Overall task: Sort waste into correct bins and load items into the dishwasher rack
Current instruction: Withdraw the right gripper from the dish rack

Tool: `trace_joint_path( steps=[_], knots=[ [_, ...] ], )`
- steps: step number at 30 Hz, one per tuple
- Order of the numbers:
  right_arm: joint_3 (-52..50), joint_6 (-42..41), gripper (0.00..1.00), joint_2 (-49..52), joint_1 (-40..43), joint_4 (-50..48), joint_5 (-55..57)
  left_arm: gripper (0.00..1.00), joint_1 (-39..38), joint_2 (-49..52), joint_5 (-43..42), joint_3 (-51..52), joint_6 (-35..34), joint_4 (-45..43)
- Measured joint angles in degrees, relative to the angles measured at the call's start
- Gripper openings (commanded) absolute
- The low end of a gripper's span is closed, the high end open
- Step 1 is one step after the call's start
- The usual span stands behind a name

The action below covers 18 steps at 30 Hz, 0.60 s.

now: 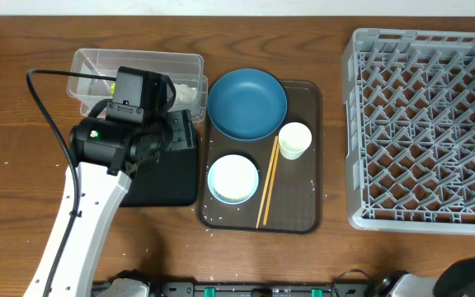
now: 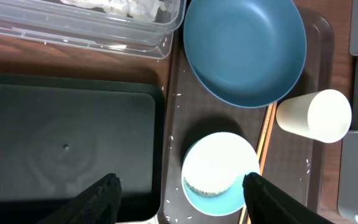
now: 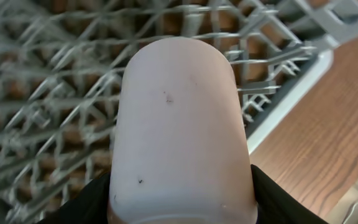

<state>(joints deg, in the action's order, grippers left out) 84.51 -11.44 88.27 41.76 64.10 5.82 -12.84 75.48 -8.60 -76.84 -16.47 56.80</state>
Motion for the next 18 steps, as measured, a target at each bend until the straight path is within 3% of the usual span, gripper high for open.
trace_joint_path(
  steps=[11, 14, 15, 18],
  knots=[
    [0.96, -3.21, 0.10, 8.35, 5.46, -5.51, -0.04, 0.66, 0.00, 0.02, 0.00, 0.00, -0.02, 1.09],
    [0.98, -3.54, 0.26, 10.08, 6.01, -6.19, -0.22, 0.66, 0.00, 0.02, 0.00, 0.00, -0.02, 1.31],
    [0.98, -3.65, 0.35, 10.73, 6.16, -6.16, -0.22, 0.66, 0.00, 0.02, 0.00, 0.00, -0.02, 1.31],
    [0.98, -3.93, 0.77, 12.28, 6.43, -6.23, -0.70, 0.66, 0.00, 0.02, 0.00, 0.00, 0.00, 1.31]
  ],
)
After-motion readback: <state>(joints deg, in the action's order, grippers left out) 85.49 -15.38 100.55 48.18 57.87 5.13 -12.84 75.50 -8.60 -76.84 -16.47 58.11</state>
